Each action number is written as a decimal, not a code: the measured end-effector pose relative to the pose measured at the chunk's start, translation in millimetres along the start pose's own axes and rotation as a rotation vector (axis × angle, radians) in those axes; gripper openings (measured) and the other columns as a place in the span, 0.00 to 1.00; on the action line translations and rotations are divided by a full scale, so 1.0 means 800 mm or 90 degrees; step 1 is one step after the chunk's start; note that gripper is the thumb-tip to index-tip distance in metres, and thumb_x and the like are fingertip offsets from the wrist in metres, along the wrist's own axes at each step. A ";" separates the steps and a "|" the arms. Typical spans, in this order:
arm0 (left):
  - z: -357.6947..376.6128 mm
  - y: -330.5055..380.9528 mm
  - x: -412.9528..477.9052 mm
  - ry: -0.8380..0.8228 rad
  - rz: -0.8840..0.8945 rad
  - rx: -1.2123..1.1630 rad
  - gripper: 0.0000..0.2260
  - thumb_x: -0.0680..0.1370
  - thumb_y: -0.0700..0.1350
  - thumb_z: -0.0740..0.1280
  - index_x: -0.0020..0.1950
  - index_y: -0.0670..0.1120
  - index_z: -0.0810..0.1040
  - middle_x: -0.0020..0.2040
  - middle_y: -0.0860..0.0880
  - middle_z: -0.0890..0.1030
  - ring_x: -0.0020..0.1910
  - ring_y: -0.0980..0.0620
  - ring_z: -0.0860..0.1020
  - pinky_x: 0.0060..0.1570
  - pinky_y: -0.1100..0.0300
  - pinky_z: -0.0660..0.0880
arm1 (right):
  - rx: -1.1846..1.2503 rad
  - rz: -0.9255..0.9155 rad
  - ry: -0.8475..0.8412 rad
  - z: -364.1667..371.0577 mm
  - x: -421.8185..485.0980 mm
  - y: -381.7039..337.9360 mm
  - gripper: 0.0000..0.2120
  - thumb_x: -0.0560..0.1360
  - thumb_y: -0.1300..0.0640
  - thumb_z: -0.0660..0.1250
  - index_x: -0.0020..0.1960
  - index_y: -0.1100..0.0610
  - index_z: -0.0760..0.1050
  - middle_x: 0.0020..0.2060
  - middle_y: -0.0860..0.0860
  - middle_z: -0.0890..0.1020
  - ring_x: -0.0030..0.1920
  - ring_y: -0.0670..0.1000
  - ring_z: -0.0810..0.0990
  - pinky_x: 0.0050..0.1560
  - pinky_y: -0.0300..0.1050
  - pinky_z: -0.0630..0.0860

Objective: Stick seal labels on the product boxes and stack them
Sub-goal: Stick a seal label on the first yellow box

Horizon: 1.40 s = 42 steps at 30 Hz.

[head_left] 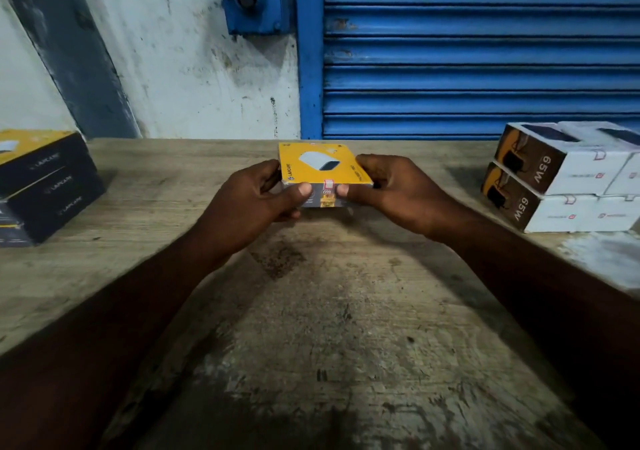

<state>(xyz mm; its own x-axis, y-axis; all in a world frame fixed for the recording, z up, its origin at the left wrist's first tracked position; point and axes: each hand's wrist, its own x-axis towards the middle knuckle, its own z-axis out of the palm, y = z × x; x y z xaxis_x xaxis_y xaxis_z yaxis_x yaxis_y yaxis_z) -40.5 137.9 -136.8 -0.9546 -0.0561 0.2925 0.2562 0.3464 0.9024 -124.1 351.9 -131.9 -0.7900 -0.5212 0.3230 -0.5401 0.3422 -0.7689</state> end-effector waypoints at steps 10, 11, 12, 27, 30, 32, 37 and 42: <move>0.012 0.018 -0.005 -0.045 -0.016 0.084 0.23 0.66 0.56 0.77 0.60 0.55 0.82 0.56 0.59 0.85 0.56 0.60 0.82 0.65 0.50 0.76 | 0.079 0.050 0.024 -0.036 -0.037 0.001 0.19 0.71 0.65 0.77 0.60 0.56 0.81 0.56 0.49 0.86 0.58 0.49 0.84 0.65 0.56 0.78; 0.016 0.020 -0.007 -0.053 -0.018 0.086 0.25 0.65 0.57 0.79 0.60 0.55 0.82 0.56 0.59 0.85 0.56 0.60 0.82 0.65 0.50 0.76 | 0.080 0.057 0.028 -0.041 -0.042 0.001 0.20 0.70 0.64 0.79 0.60 0.55 0.81 0.56 0.49 0.86 0.58 0.48 0.84 0.65 0.56 0.78; 0.021 0.021 -0.009 -0.058 -0.016 0.083 0.27 0.64 0.57 0.81 0.61 0.54 0.82 0.57 0.58 0.85 0.57 0.60 0.82 0.65 0.49 0.76 | 0.075 0.064 0.034 -0.048 -0.050 0.000 0.22 0.68 0.64 0.80 0.60 0.55 0.81 0.56 0.49 0.86 0.57 0.48 0.84 0.64 0.55 0.78; 0.134 0.050 -0.017 -0.003 0.016 0.106 0.27 0.67 0.42 0.82 0.65 0.48 0.80 0.56 0.55 0.84 0.50 0.66 0.81 0.50 0.76 0.74 | -0.186 0.177 0.052 -0.130 -0.126 -0.008 0.27 0.69 0.61 0.80 0.66 0.59 0.78 0.62 0.52 0.81 0.56 0.48 0.81 0.57 0.42 0.79; 0.160 0.053 -0.012 -0.005 0.010 0.141 0.25 0.68 0.43 0.81 0.64 0.47 0.82 0.51 0.56 0.83 0.45 0.69 0.78 0.44 0.80 0.71 | -0.298 0.179 0.077 -0.143 -0.134 -0.001 0.24 0.71 0.58 0.79 0.66 0.56 0.80 0.60 0.51 0.82 0.51 0.45 0.78 0.46 0.33 0.72; 0.176 0.057 -0.008 -0.008 0.016 0.173 0.23 0.69 0.44 0.81 0.63 0.47 0.82 0.49 0.56 0.82 0.45 0.65 0.79 0.44 0.79 0.71 | -0.356 0.171 0.111 -0.148 -0.136 0.008 0.20 0.72 0.58 0.77 0.63 0.57 0.81 0.59 0.52 0.83 0.52 0.46 0.79 0.46 0.32 0.68; 0.207 0.055 0.008 -0.010 0.004 0.199 0.23 0.70 0.44 0.80 0.64 0.46 0.82 0.58 0.49 0.85 0.54 0.57 0.82 0.52 0.69 0.73 | -0.434 0.155 0.121 -0.147 -0.142 0.039 0.17 0.72 0.63 0.74 0.61 0.61 0.82 0.61 0.57 0.82 0.63 0.57 0.79 0.59 0.38 0.69; 0.234 0.052 0.018 0.007 -0.004 0.200 0.22 0.71 0.40 0.79 0.64 0.42 0.82 0.59 0.46 0.84 0.55 0.53 0.82 0.49 0.72 0.71 | -0.492 0.138 0.151 -0.147 -0.151 0.055 0.09 0.73 0.68 0.70 0.52 0.65 0.83 0.54 0.62 0.81 0.56 0.62 0.79 0.54 0.48 0.74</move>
<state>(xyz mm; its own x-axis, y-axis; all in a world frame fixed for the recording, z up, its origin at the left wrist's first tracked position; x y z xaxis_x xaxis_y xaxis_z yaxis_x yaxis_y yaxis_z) -72.1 326.4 -154.2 -0.9539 -0.0685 0.2921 0.1893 0.6181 0.7630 -86.6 521.7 -139.9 -0.8929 -0.2327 0.3854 -0.3471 0.9011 -0.2600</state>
